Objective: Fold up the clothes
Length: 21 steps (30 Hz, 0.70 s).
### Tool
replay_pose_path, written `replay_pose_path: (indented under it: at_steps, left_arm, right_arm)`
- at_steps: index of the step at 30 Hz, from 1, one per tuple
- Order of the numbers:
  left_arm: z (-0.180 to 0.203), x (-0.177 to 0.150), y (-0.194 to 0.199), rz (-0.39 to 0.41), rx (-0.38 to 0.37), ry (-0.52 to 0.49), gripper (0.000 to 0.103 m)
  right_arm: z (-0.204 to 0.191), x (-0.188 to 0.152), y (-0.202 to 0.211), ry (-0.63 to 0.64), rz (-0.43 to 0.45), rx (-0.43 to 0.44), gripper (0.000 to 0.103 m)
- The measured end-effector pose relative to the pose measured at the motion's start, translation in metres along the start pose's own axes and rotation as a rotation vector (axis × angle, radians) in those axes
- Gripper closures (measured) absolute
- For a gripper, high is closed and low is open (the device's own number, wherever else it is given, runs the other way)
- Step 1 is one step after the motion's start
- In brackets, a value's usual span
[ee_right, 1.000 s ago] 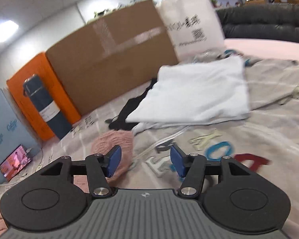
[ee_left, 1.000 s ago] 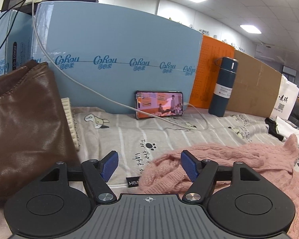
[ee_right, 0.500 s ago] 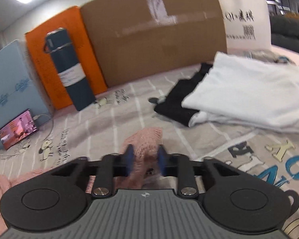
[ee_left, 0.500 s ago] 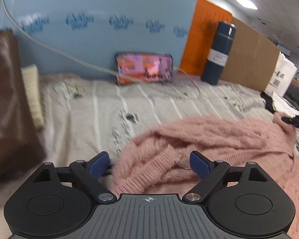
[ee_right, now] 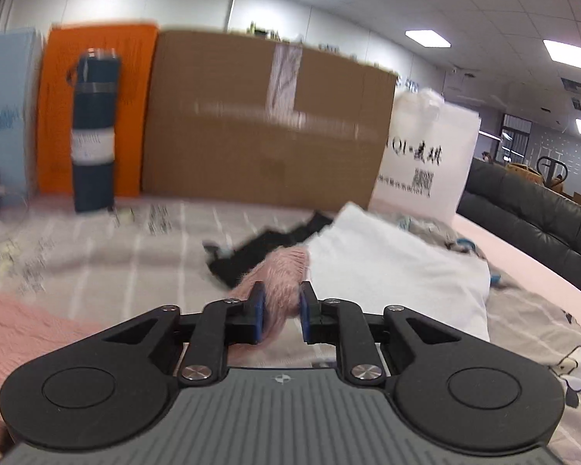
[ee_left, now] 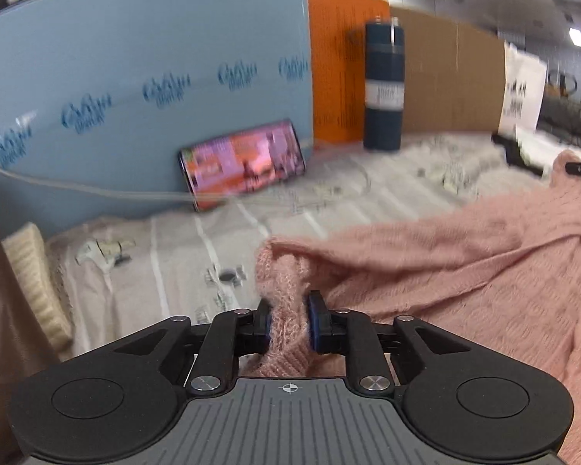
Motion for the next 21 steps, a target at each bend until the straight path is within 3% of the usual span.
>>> replay_pose_path:
  at_steps: [2, 4, 8, 10, 14, 17, 21]
  left_arm:
    - [-0.005, 0.001, 0.004, 0.002, 0.014, 0.015, 0.057]
    - [-0.012, 0.005, 0.015, 0.043, 0.031, 0.033, 0.044]
    - [-0.019, 0.020, 0.028, 0.121, -0.009, 0.091, 0.037]
    - [-0.020, 0.029, 0.029, 0.145, -0.043, 0.122, 0.037]
    - [-0.008, 0.044, -0.001, 0.086, -0.125, 0.119, 0.036]
    - [-0.004, 0.047, -0.028, -0.003, -0.170, 0.145, 0.037]
    - [0.008, 0.036, -0.044, -0.052, -0.201, 0.122, 0.042]
  right_arm:
    - [0.013, -0.006, -0.012, -0.041, -0.068, -0.036, 0.072]
    - [0.033, -0.007, -0.013, -0.132, -0.075, -0.055, 0.068]
    - [0.051, 0.001, 0.006, -0.226, -0.025, -0.075, 0.063]
    - [0.047, 0.007, 0.017, -0.284, -0.003, 0.024, 0.058]
    - [0.009, 0.022, 0.031, -0.352, 0.000, 0.387, 0.044]
    - [-0.043, 0.032, 0.037, -0.253, -0.017, 0.572, 0.037]
    - [-0.115, 0.039, 0.029, -0.081, -0.073, 0.688, 0.037]
Point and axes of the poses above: each gripper's, at about its wrist camera, not at the fingertips, and y roughly against the way its jaws point, z to its right, x to its top, the point moved 3 cm from there along -y, roughly the way its jaws point, and after that the axes turned 3 degrees about y, right-handed, at the moved point
